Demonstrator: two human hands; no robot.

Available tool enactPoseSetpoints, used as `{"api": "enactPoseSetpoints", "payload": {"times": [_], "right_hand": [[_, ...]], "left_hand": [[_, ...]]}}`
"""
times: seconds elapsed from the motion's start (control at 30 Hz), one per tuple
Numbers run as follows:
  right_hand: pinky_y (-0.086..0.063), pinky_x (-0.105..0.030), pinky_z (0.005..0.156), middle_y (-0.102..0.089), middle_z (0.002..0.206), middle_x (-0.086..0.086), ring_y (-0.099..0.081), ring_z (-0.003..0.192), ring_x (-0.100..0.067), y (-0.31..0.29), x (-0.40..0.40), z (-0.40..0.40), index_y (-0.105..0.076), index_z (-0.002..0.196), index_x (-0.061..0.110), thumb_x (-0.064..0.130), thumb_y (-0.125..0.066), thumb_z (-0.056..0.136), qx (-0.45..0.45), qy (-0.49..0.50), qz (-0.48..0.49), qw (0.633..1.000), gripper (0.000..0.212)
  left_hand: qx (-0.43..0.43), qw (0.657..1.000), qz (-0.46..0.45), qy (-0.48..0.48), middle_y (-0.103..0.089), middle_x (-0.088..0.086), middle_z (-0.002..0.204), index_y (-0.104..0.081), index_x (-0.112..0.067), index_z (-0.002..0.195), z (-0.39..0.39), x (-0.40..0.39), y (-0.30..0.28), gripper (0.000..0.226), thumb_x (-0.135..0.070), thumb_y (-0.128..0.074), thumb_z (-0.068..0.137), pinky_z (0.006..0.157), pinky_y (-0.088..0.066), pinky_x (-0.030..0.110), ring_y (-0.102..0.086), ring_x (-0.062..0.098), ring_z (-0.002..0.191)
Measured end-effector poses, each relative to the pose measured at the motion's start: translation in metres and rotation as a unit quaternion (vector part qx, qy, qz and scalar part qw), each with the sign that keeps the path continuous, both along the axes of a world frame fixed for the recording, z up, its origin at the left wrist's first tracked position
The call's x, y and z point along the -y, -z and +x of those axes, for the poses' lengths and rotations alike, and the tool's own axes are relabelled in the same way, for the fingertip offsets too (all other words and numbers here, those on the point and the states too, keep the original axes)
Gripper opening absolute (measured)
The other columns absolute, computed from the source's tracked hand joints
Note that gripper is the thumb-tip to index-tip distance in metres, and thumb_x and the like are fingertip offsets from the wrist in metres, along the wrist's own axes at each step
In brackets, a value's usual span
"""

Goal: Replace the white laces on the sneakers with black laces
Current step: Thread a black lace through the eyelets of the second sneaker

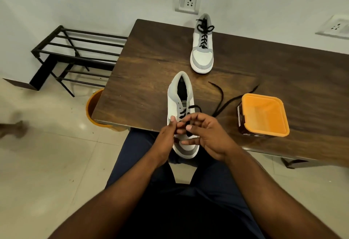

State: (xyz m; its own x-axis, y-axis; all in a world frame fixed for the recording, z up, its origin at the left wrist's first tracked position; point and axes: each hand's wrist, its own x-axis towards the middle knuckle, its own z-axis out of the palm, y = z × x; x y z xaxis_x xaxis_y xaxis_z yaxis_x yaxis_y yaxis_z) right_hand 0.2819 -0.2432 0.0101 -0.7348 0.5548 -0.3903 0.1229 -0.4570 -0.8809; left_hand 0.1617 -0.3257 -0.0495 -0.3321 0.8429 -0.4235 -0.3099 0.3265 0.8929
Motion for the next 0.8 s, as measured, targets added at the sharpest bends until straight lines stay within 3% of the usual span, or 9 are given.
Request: {"api": "enactPoseSetpoints", "payload": {"times": [0.07, 0.23, 0.3, 0.33, 0.4, 0.5, 0.63, 0.73, 0.8], "right_hand": [[-0.061, -0.044, 0.068, -0.071, 0.103, -0.015, -0.07, 0.087, -0.026, -0.006, -0.003, -0.004, -0.061, 0.107, 0.0, -0.005, -0.052, 0.094, 0.011, 0.045, 0.02, 0.999, 0.016], [-0.059, -0.034, 0.056, -0.072, 0.095, -0.013, -0.071, 0.076, -0.02, -0.015, -0.032, 0.001, -0.061, 0.103, 0.006, -0.001, -0.055, 0.094, 0.028, 0.203, 0.01, 0.979, 0.013], [-0.057, -0.033, 0.058, -0.069, 0.086, -0.006, -0.067, 0.069, -0.015, -0.01, -0.047, 0.01, -0.064, 0.107, 0.01, 0.009, -0.059, 0.094, 0.178, 0.157, 0.171, 0.956, 0.014], [-0.053, -0.03, 0.062, -0.066, 0.085, -0.001, -0.062, 0.069, -0.011, -0.007, -0.052, 0.014, -0.067, 0.108, 0.015, 0.014, -0.06, 0.094, 0.259, 0.107, 0.294, 0.914, 0.016], [-0.043, -0.02, 0.071, -0.055, 0.095, 0.005, -0.053, 0.075, 0.0, -0.007, -0.05, 0.014, -0.067, 0.112, 0.026, 0.015, -0.063, 0.091, 0.273, 0.013, 0.448, 0.851, 0.024], [-0.044, -0.011, 0.078, -0.053, 0.112, 0.01, -0.053, 0.089, 0.009, -0.005, -0.034, 0.002, -0.07, 0.114, 0.023, 0.014, -0.07, 0.086, 0.176, -0.091, 0.435, 0.878, 0.028], [-0.045, -0.019, 0.076, -0.068, 0.1, 0.001, -0.06, 0.081, 0.004, 0.007, -0.051, 0.005, -0.074, 0.091, 0.016, 0.013, -0.071, 0.086, 0.185, 0.053, 0.404, 0.894, 0.007], [-0.04, -0.019, 0.082, -0.062, 0.111, -0.005, -0.06, 0.099, -0.017, 0.01, -0.08, 0.026, -0.072, 0.096, 0.006, 0.012, -0.067, 0.089, 0.279, 0.127, 0.473, 0.826, 0.011], [-0.037, -0.019, 0.086, -0.056, 0.121, -0.007, -0.056, 0.11, -0.021, 0.009, -0.089, 0.033, -0.07, 0.106, 0.007, 0.012, -0.065, 0.09, 0.318, 0.128, 0.497, 0.797, 0.018]], "left_hand": [[0.016, 0.999, 0.026, 0.045, -0.074, 0.007, 0.105, -0.07, -0.013, 0.112, -0.002, 0.005, 0.0, 0.062, -0.057, -0.027, 0.098, 0.094, -0.05, 0.03, -0.068, 0.018, 0.104], [-0.016, 0.995, 0.093, 0.045, -0.062, 0.001, 0.064, -0.064, -0.005, 0.08, -0.015, 0.015, -0.012, 0.02, -0.02, -0.062, 0.093, 0.072, -0.048, 0.027, -0.054, 0.009, 0.059], [-0.041, 0.996, 0.08, 0.009, -0.059, -0.002, 0.058, -0.065, -0.005, 0.08, -0.021, 0.013, -0.022, 0.011, -0.007, -0.065, 0.091, 0.065, -0.047, 0.028, -0.05, 0.008, 0.05], [-0.057, 0.996, 0.074, -0.01, -0.059, -0.003, 0.058, -0.067, -0.004, 0.082, -0.023, 0.011, -0.026, 0.009, -0.006, -0.065, 0.09, 0.064, -0.048, 0.03, -0.048, 0.008, 0.048], [-0.089, 0.994, 0.063, -0.021, -0.059, 0.0, 0.06, -0.069, -0.004, 0.083, -0.026, 0.004, -0.035, 0.008, -0.008, -0.067, 0.09, 0.056, -0.049, 0.026, -0.045, 0.008, 0.046], [-0.137, 0.989, 0.058, 0.016, -0.059, -0.001, 0.059, -0.071, -0.008, 0.082, -0.026, -0.005, -0.047, 0.009, -0.013, -0.07, 0.089, 0.045, -0.041, 0.02, -0.045, 0.004, 0.044], [-0.171, 0.984, 0.042, 0.035, -0.06, -0.015, 0.053, -0.072, -0.009, 0.087, -0.036, -0.012, -0.06, 0.008, -0.017, -0.071, 0.088, 0.049, -0.039, 0.013, -0.048, -0.004, 0.046], [-0.164, 0.986, 0.011, 0.007, -0.05, -0.007, 0.051, -0.072, -0.011, 0.082, -0.06, -0.006, -0.06, 0.011, -0.02, -0.073, 0.087, 0.046, -0.031, 0.025, -0.036, 0.008, 0.046], [-0.176, 0.984, 0.0, -0.01, -0.048, -0.01, 0.046, -0.071, -0.009, 0.079, -0.068, -0.004, -0.06, 0.012, -0.019, -0.074, 0.086, 0.045, -0.03, 0.022, -0.035, 0.004, 0.043]]}}
